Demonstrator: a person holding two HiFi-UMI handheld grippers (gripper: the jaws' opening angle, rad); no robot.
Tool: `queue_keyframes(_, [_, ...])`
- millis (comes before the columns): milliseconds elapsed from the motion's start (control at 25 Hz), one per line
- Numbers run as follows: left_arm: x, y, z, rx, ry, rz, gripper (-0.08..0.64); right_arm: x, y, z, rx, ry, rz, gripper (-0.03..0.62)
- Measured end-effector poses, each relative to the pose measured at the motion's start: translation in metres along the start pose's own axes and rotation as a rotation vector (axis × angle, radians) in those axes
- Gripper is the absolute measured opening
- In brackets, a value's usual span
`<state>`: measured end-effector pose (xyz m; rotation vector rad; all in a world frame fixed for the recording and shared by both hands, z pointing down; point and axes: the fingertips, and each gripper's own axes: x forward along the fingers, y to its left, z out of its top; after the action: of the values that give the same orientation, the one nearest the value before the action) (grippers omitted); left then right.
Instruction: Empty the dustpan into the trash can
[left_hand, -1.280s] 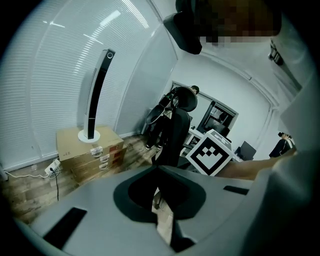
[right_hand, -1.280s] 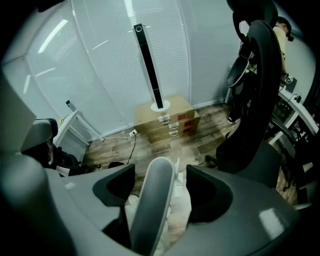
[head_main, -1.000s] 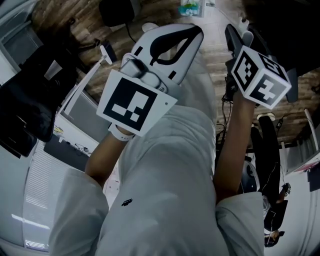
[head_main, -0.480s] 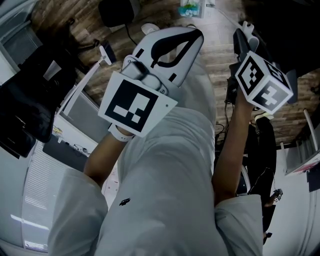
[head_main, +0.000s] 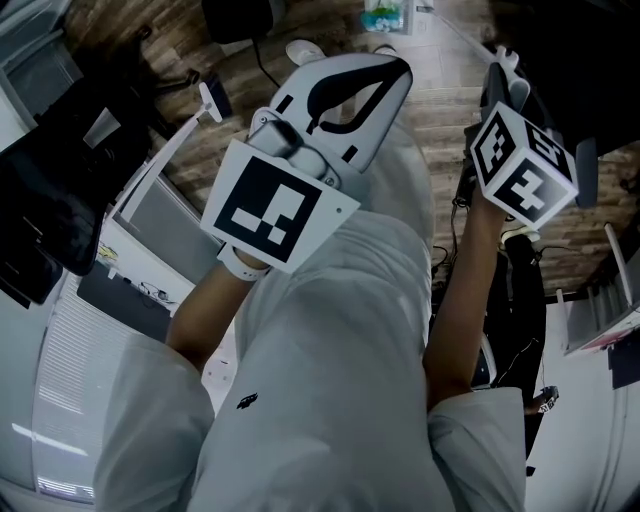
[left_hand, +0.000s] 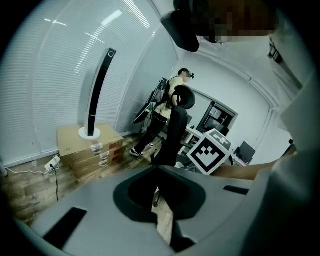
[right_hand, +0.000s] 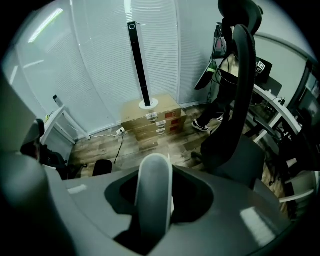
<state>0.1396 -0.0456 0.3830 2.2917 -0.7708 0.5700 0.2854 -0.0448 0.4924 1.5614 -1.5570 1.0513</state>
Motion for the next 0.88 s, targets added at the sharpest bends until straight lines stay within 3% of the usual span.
queue_keyframes(440, [-0.009,-0.009,-0.013,0.000,0.003,0.005,0.006,-0.028,0.002,0.019,0.036,-0.085,0.037,0.120])
queue_keyframes(600, [0.005,-0.016,-0.016,0.101,0.017,-0.037,0.008,-0.039,0.003,0.025,0.062,-0.120,0.062,0.121])
queue_keyframes(880, [0.026,-0.029,-0.006,0.202,0.013,-0.094,0.030,-0.063,0.007,0.039,0.081,-0.138,0.117,0.123])
